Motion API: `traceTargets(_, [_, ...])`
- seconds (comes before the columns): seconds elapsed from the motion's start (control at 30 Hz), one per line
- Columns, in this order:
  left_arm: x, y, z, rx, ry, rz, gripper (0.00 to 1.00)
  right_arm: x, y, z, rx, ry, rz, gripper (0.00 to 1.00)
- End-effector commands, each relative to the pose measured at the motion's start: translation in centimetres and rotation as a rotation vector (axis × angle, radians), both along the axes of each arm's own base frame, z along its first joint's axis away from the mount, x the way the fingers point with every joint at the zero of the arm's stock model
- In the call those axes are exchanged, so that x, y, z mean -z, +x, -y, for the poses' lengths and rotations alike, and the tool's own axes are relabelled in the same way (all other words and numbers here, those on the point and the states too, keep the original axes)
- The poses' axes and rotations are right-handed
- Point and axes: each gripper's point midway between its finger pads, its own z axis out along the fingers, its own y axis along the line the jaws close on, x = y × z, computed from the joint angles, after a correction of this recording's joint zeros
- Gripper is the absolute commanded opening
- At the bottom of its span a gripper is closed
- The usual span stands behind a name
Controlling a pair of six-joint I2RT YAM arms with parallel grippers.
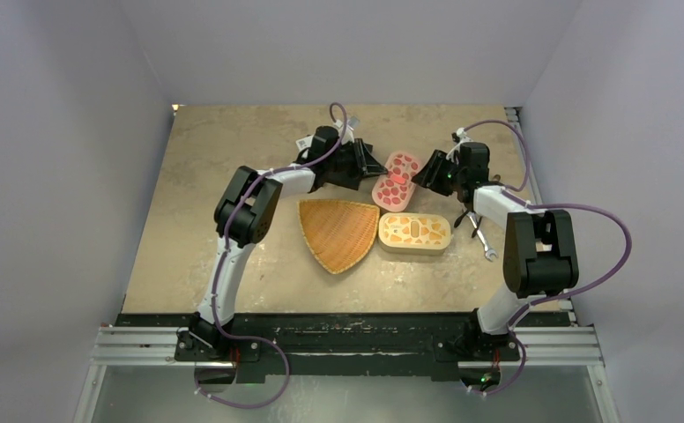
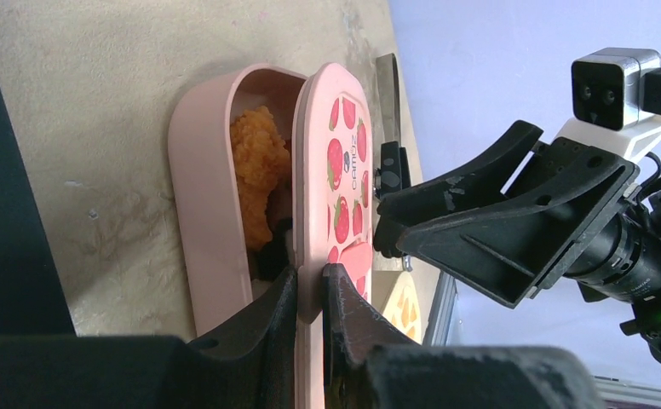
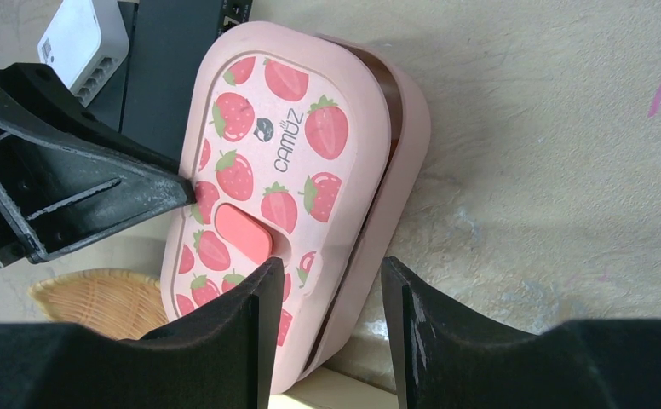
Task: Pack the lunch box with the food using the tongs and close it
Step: Close the cover of the packing box.
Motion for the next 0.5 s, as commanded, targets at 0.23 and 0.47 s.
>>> traceTargets(0.23, [0.5,1.0,-0.2,-0.016,0.020,0.025,0.00,-1.3,0.8,0.6,0.029,-0.008,0.049,0.50])
traceTargets(0.47, [1.6,1.4,-0.6,-0.035,0.068,0.048,0.00,-1.4,0.7,0.6,0.025,-0.010,0.053,0.50])
